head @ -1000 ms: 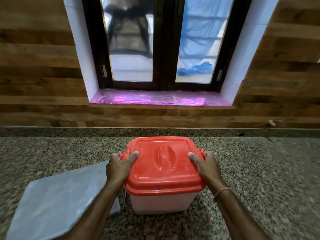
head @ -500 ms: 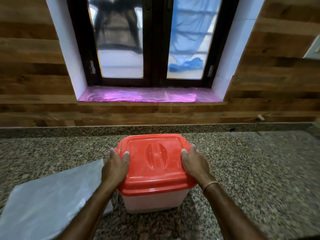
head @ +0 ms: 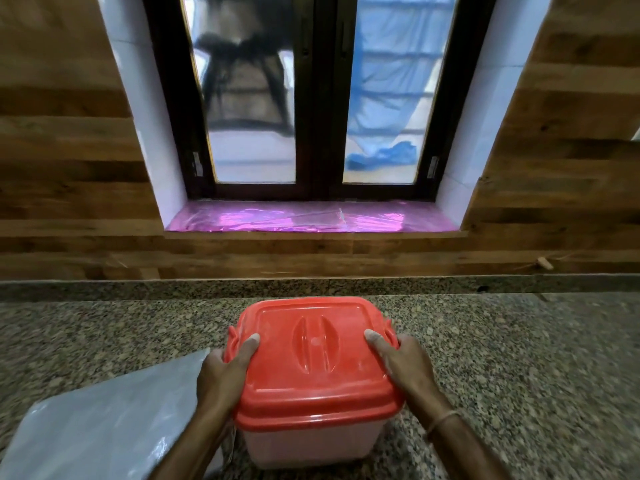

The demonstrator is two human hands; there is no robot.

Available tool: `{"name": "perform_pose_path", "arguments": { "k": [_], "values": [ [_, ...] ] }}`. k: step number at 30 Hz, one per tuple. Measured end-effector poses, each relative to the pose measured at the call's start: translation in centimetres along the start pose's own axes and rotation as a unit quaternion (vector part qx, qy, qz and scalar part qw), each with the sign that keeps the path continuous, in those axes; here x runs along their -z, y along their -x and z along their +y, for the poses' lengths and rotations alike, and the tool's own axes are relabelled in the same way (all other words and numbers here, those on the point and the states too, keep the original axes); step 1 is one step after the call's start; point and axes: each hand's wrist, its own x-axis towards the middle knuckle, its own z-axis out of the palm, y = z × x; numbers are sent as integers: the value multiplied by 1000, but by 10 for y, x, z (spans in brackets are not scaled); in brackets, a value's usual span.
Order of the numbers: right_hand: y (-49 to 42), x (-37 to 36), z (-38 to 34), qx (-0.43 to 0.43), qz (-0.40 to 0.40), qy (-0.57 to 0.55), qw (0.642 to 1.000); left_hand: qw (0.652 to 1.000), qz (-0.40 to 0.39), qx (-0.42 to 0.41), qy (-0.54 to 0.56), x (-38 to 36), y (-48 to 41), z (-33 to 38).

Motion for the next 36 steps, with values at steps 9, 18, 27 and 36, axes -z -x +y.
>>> {"name": "perform_pose_path", "arguments": {
  "k": [9, 18, 27, 36],
  "values": [
    [-112, 17, -55, 7, 2, -11, 1000, 1000, 8, -28, -8, -59, -82, 84],
    [-222, -1, -76, 16, 18, -1, 1000, 998, 8, -55, -10, -123, -161, 129],
    [-248, -18, -65, 8, 39, -32, 999, 996, 44, -68, -22, -140, -184, 125],
    [-201, -21, -69, 87, 116, 69, 987, 994, 10, -81, -69, -112, -146, 99]
  ]
}}
